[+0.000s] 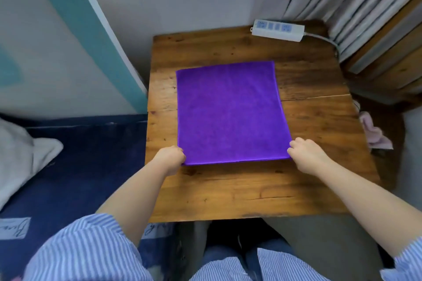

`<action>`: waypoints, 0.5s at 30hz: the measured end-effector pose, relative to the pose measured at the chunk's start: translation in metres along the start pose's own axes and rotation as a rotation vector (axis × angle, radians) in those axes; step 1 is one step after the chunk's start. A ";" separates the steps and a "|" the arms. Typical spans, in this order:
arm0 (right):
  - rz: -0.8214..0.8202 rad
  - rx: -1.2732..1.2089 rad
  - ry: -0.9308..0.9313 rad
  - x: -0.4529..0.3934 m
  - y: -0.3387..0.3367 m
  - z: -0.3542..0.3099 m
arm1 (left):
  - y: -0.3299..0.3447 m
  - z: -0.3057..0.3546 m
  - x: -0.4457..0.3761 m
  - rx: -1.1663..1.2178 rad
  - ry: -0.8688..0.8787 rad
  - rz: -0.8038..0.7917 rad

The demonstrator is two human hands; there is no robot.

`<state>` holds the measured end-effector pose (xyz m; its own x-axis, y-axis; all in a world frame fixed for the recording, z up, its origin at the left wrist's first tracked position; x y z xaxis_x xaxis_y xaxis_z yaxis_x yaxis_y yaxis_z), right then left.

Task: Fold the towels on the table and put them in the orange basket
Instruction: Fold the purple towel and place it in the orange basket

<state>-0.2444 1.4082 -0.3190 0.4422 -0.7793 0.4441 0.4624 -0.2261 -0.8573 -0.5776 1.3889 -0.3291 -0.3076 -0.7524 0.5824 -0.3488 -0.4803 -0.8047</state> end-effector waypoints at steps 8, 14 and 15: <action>-0.056 0.049 -0.048 0.013 0.026 -0.027 | 0.039 0.016 0.008 0.002 0.041 0.069; -0.123 0.000 -0.010 0.023 0.039 -0.043 | 0.051 0.023 0.013 -0.049 0.065 0.057; -0.144 -0.011 0.000 0.022 0.038 -0.044 | 0.051 0.024 0.014 -0.041 0.069 0.041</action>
<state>-0.2508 1.3567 -0.3536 0.3715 -0.7383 0.5630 0.5128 -0.3424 -0.7873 -0.5782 1.3431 -0.3648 -0.3818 -0.7379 0.5565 -0.3702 -0.4296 -0.8236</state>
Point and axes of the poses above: each hand's wrist, its own x-axis away from the middle knuckle, its own y-axis out of the palm, z = x × y, the point moved 3 cm from there along -x, towards the middle knuckle, and after that the axes turned 10 degrees about z, right-handed, at the moved point
